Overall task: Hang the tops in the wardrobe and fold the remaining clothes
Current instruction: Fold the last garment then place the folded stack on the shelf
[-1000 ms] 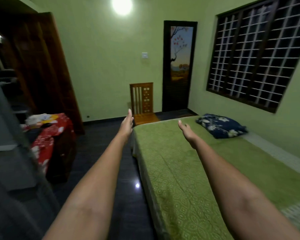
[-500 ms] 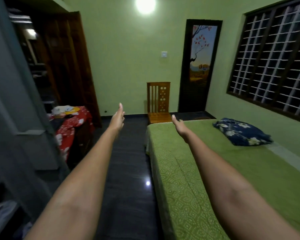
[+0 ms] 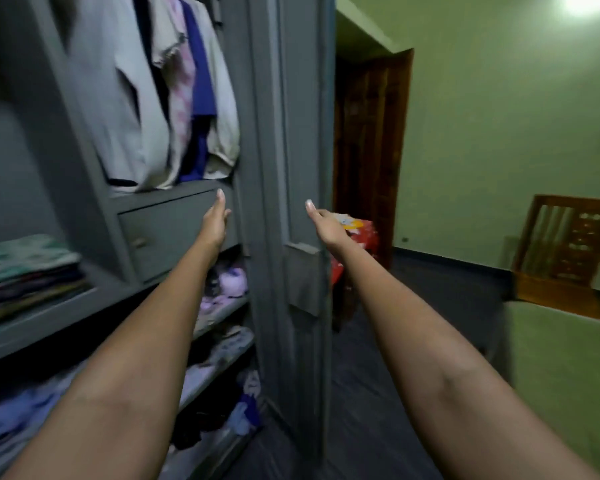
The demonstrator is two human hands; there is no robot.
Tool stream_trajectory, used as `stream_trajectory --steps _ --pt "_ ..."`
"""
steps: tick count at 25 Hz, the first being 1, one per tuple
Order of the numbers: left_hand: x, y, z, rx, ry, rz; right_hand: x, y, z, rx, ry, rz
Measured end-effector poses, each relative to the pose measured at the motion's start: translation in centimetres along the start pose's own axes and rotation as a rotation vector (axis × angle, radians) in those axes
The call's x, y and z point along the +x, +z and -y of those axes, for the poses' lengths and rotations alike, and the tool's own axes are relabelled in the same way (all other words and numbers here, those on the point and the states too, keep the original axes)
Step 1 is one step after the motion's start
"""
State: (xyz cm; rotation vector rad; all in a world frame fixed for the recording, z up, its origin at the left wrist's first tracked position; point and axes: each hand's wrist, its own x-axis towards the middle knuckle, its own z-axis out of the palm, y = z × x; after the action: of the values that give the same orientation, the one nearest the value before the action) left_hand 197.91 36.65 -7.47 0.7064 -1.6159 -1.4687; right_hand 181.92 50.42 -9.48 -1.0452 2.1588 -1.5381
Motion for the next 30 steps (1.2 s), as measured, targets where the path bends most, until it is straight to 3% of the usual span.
stream_trajectory --steps 5,12,15,21,27,28,30 --pt "-0.3 -11.4 -1.0 0.093 0.042 -0.271 4.2 13.2 4.8 0.102 -0.096 0.315" --pt "-4.6 -19.2 -2.4 0.119 -0.032 -0.555 8.3 22.6 7.1 0.121 -0.134 0.734" --pt "-5.5 -19.1 -2.3 0.066 -0.029 -0.696 10.2 23.3 7.1 0.113 -0.148 0.86" --pt "-5.3 -12.2 -1.7 0.074 -0.035 -0.759 13.3 19.9 6.5 0.079 -0.218 0.988" --pt "-7.6 -8.1 -0.7 0.132 -0.057 -0.802 13.7 18.6 4.1 0.111 -0.17 1.035" --pt "-8.3 -8.3 -0.6 0.209 -0.063 -0.846 13.1 18.6 3.9 0.125 -0.164 1.047" --pt "-10.0 -9.0 0.3 0.563 -0.183 -1.227 11.2 19.0 3.9 0.153 -0.158 1.087"
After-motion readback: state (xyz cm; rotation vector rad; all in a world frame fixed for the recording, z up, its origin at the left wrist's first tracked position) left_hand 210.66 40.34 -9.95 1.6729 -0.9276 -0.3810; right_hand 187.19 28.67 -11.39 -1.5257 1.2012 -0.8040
